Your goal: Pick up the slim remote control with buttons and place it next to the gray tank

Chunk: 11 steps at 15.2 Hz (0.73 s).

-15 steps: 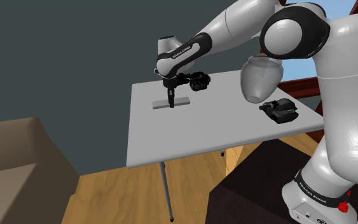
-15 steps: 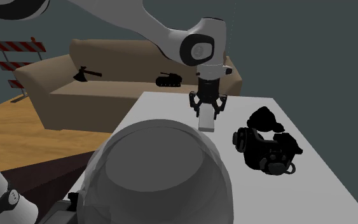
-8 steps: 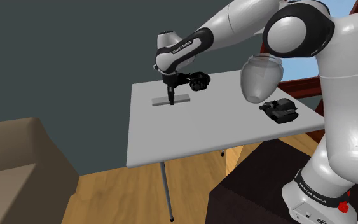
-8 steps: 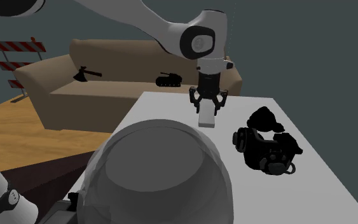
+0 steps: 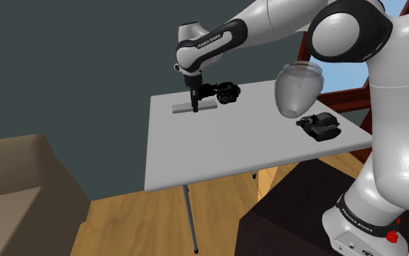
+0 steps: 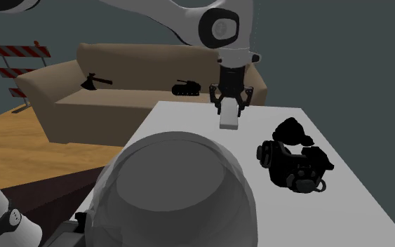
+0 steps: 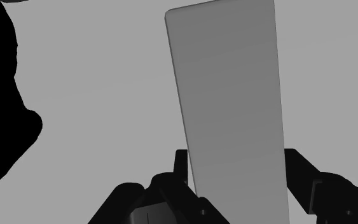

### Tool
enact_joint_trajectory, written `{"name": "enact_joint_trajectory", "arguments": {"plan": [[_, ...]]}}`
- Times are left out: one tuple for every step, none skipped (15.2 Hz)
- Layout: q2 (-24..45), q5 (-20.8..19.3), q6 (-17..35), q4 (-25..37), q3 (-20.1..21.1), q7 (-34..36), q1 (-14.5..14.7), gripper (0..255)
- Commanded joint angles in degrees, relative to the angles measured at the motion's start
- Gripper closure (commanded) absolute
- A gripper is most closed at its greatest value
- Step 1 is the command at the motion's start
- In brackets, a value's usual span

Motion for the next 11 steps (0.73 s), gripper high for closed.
{"name": "enact_joint_trajectory", "arguments": {"plan": [[-0.4,0.0,-1.4,1.1,0.0,0.0,0.0,255],[-0.6,0.0,-2.1,1.5,0.0,0.0,0.0,255],[-0.8,0.0,-2.8,2.0,0.0,0.0,0.0,255],[-0.9,0.0,-3.5,2.5,0.0,0.0,0.0,255],[-1.1,0.0,-4.2,3.0,0.0,0.0,0.0,255],[-1.3,0.0,-4.9,3.6,0.0,0.0,0.0,255],[-1.4,0.0,-5.6,4.1,0.0,0.0,0.0,255],[-1.6,0.0,-6.3,4.7,0.0,0.0,0.0,255],[-1.7,0.0,-7.0,5.3,0.0,0.0,0.0,255],[-1.8,0.0,-7.7,5.9,0.0,-0.1,0.0,255],[-1.9,0.0,-8.4,6.5,0.0,-0.1,0.0,255]]}}
